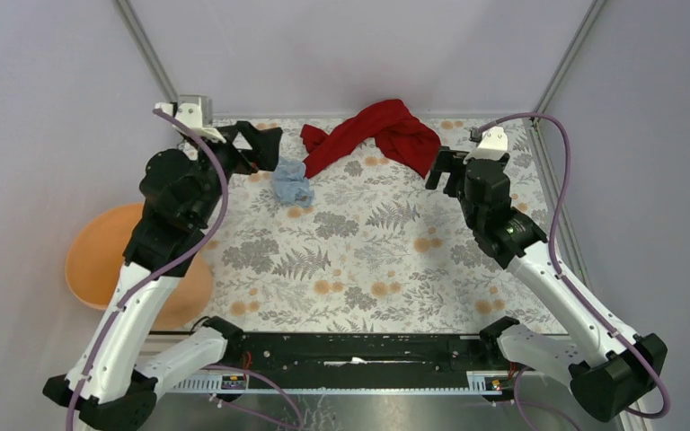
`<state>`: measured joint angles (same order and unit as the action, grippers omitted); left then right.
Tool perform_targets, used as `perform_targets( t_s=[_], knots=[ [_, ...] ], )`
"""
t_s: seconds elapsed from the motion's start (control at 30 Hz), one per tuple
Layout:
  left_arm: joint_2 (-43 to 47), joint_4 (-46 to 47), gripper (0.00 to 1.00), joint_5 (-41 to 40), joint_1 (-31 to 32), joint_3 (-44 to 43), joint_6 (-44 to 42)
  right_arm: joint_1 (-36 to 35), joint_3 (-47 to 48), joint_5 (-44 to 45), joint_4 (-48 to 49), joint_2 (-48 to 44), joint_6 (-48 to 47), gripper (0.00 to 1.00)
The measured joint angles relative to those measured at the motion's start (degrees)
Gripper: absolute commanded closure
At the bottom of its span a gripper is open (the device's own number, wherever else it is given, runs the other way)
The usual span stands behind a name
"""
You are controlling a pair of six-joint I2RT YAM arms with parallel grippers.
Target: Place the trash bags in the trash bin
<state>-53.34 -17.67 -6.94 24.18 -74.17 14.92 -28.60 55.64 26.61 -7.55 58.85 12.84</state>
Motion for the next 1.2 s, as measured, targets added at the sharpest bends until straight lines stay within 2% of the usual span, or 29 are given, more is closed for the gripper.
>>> perform_targets(
  t_s=[0.27, 0.43, 0.7, 0.83, 1.0, 1.2],
  knots=[
    [-7.13, -0.66, 0.01, -4.57, 9.68, 0.68, 0.66, 0.00, -0.15, 1.03, 1.36, 1.73, 3.61, 0.00],
    [-11.41, -3.80, 0.01, -5.60, 12.96, 2.84, 1.86, 0.00, -0.31, 2.43, 2.08, 4.72, 7.87, 0.00],
    [-17.29, -4.74, 0.01, -8.22, 18.21, 3.43, 3.15, 0.00, -0.66, -0.70, 3.52, 8.81, 7.43, 0.00],
    [-23.56, -5.05, 0.01, -9.68, 18.97, 3.45, 4.15, 0.09, -0.59, -2.36, 7.80, 10.01, 5.84, 0.00],
    [-31.98, -7.67, 0.01, -14.27, 18.99, 3.28, 5.05, 0.98, 0.44, -5.62, 13.51, 15.76, 4.90, 0.00],
    [-38.69, -11.58, 0.01, -18.93, 15.89, 0.98, 5.05, 4.37, -5.51, -12.70, 21.38, 18.01, 4.92, 0.00]
  ],
)
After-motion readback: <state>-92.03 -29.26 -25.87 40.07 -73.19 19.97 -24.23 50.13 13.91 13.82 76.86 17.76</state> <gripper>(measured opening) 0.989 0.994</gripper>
